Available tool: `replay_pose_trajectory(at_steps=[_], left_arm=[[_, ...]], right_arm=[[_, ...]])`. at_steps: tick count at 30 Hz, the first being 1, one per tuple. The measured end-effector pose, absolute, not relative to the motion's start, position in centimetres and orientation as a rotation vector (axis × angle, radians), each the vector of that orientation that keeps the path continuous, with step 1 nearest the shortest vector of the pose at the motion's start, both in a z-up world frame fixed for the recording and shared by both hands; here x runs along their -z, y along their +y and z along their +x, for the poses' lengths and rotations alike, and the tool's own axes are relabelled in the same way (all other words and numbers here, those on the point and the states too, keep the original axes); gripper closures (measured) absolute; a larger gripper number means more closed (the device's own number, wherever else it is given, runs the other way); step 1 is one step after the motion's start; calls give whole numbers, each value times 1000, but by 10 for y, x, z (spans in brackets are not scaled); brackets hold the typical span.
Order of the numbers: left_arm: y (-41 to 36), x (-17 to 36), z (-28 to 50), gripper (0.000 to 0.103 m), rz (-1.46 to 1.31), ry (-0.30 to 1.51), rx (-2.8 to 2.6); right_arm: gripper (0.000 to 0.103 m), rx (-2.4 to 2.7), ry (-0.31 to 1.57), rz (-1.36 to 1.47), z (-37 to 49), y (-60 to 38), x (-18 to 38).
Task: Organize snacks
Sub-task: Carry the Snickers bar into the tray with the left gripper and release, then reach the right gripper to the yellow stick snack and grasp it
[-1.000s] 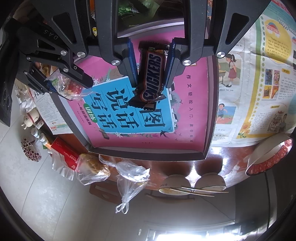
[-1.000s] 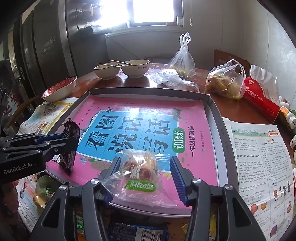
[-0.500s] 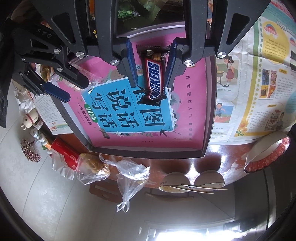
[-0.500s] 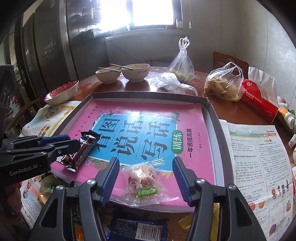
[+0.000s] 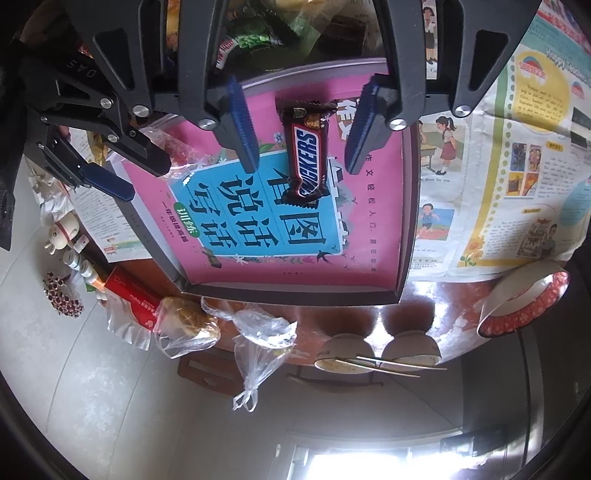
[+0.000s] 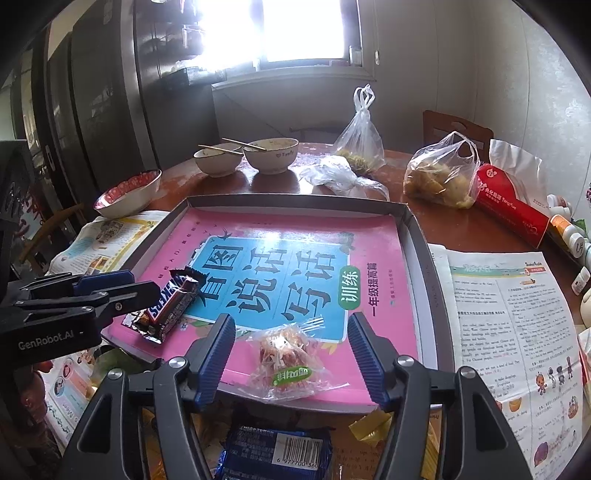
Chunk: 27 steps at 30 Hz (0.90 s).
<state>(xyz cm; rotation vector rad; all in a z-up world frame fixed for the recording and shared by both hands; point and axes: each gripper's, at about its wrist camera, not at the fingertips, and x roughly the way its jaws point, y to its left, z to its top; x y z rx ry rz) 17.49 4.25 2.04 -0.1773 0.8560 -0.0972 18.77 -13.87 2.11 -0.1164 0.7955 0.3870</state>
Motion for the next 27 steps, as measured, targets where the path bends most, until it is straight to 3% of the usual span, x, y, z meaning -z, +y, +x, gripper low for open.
replay_pose_trajectory(at_steps=[5, 18, 22, 27], left_arm=[[42, -26, 168, 48, -183, 843, 100], [33, -39, 147, 46, -159, 807, 109], [30, -45, 138, 35, -160, 784, 116], [22, -49, 128, 34, -147, 781, 147]], right_arm=[[33, -391, 778, -105, 182, -142, -27], [29, -401, 739, -96, 166, -148, -41], [28, -400, 719, -88, 160, -153, -48], [27, -397, 701, -72, 155, -162, -56]])
